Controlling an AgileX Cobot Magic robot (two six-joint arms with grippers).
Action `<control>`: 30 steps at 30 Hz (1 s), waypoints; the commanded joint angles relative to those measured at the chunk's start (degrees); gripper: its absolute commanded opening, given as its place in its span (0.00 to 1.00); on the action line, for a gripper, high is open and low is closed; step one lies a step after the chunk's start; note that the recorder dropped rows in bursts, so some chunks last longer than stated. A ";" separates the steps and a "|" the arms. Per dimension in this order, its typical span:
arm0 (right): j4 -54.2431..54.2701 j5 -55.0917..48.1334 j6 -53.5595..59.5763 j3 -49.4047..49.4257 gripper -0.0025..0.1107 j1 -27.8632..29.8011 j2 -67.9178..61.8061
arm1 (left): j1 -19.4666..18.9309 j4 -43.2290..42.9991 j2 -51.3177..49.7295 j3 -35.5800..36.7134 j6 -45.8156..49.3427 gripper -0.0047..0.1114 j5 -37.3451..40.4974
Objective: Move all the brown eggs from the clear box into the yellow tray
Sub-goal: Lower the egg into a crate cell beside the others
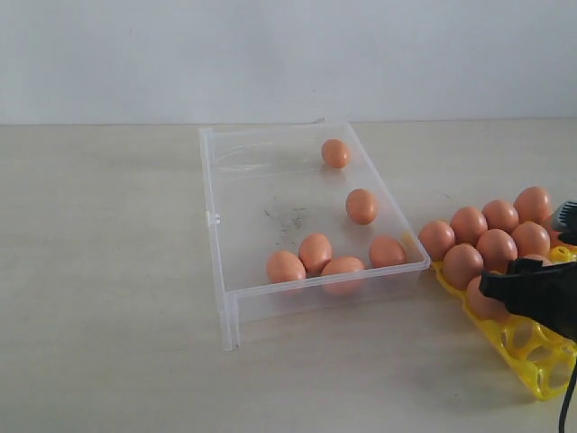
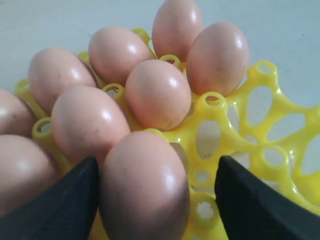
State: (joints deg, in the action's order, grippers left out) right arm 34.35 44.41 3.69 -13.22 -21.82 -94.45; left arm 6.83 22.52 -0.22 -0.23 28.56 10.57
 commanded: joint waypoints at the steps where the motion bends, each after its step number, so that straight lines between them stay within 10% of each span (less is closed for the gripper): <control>1: 0.66 -1.81 -0.09 0.51 0.57 0.16 0.52 | 0.35 0.38 0.22 0.23 -0.45 0.71 -0.39; 16: 2.90 -6.56 9.89 0.51 0.55 0.16 24.69 | 0.35 0.38 0.22 0.23 -0.45 0.71 -0.39; 23: 13.42 -21.68 28.11 0.51 0.02 0.16 29.01 | 0.35 0.38 0.22 0.23 -0.45 0.71 -0.39; 30: 20.99 -19.41 33.31 0.41 0.02 0.16 22.36 | 0.35 0.38 0.22 0.23 -0.45 0.71 -0.39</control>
State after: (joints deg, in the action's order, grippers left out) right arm 53.94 23.48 35.66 -12.88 -21.82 -69.70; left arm 6.83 22.52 -0.22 -0.23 28.56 10.57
